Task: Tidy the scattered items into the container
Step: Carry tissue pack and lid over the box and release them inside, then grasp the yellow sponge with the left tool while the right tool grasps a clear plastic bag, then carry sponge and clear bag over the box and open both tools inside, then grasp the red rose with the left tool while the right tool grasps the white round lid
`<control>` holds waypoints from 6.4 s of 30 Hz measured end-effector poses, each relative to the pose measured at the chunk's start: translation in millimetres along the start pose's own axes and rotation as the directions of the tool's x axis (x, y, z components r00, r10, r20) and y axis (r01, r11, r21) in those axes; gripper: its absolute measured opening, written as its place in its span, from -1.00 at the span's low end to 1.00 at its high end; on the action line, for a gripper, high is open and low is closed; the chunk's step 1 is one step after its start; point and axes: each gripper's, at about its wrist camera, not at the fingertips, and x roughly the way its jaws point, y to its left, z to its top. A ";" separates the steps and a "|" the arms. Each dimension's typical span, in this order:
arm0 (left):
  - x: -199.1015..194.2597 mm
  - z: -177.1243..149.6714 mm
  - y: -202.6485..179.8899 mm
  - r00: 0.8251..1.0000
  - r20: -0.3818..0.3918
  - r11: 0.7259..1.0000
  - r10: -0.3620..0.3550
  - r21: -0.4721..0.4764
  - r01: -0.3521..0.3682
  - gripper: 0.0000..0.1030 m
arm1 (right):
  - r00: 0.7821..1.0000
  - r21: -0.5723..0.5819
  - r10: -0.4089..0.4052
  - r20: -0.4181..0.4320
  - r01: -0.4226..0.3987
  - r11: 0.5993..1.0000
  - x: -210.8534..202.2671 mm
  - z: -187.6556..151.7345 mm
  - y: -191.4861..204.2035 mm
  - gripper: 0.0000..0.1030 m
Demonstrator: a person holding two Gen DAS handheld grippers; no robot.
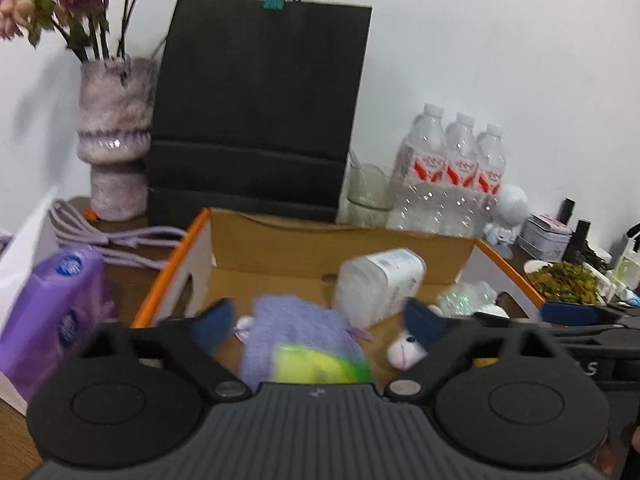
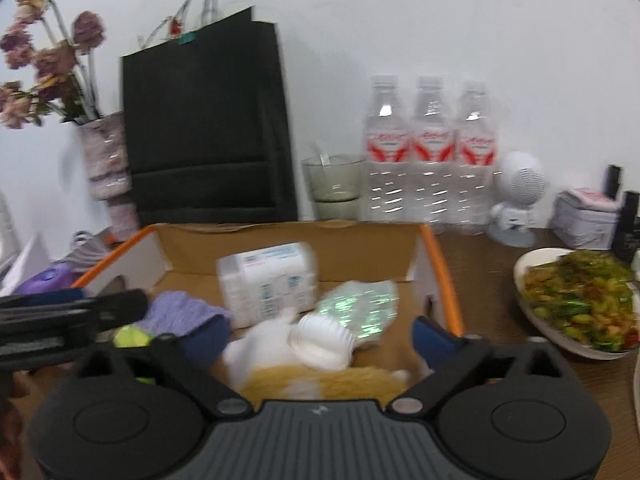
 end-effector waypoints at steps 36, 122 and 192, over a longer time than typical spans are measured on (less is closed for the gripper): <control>-89.3 -28.0 23.4 0.999 -0.031 0.999 0.040 0.004 -0.039 1.00 | 0.999 -0.119 -0.042 -0.011 0.041 0.992 -96.6 -43.0 -30.5 1.00; -8.1 1.8 20.9 1.000 0.012 0.998 0.025 -0.052 -0.024 -0.40 | 0.996 -0.037 0.086 0.014 -0.086 0.996 -2.6 1.5 25.8 -0.34; -64.8 -52.5 3.8 0.994 -0.094 0.998 0.062 0.003 -0.062 1.00 | 0.985 -0.080 -0.052 -0.166 0.039 0.996 -67.1 -87.2 -31.5 1.00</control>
